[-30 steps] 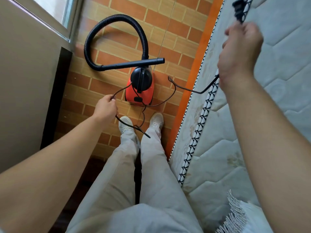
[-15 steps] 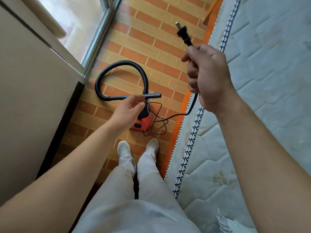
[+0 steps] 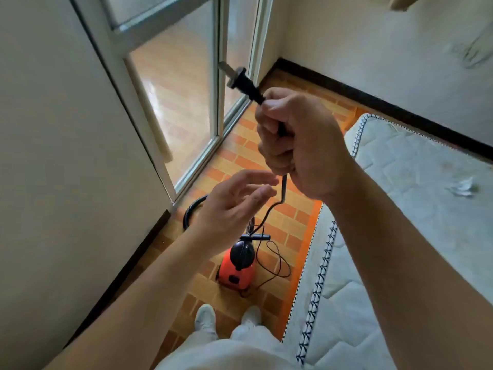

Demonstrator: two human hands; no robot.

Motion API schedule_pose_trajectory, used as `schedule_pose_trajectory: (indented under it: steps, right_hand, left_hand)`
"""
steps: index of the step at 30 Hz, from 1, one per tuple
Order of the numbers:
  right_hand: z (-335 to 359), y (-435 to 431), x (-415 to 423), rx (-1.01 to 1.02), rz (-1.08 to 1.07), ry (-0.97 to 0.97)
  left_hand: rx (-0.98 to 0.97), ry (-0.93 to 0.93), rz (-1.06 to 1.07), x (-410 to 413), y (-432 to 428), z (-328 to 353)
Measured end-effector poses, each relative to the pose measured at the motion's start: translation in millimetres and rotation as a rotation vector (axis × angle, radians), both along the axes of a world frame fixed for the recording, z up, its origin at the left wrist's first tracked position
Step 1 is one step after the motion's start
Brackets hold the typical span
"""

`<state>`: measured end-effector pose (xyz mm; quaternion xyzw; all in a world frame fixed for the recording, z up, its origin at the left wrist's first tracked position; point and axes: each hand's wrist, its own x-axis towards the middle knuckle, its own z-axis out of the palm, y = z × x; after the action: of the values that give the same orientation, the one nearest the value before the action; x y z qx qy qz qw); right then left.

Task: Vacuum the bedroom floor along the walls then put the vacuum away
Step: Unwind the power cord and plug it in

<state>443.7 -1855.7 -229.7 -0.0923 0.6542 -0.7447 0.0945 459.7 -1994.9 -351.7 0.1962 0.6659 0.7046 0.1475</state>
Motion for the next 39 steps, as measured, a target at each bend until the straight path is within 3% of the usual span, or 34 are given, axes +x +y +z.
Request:
schedule_pose_trajectory:
  steps: [6, 19, 25, 39]
  right_hand:
    - [8, -39, 5, -0.048, 0.181, -0.051]
    - [58, -79, 17, -0.033, 0.565, 0.054]
    - [83, -118, 44, -0.03, 0.658, 0.197]
    - [69, -259, 147, 0.238, 0.785, 0.456]
  left_hand:
    - [0.156, 0.055, 0.395, 12, -55, 61]
    - [0.127, 0.288, 0.834, 69, -61, 156]
    - [0.145, 0.389, 1.073, 105, -87, 176]
    - [0.057, 0.411, 1.544, 236, -198, 172]
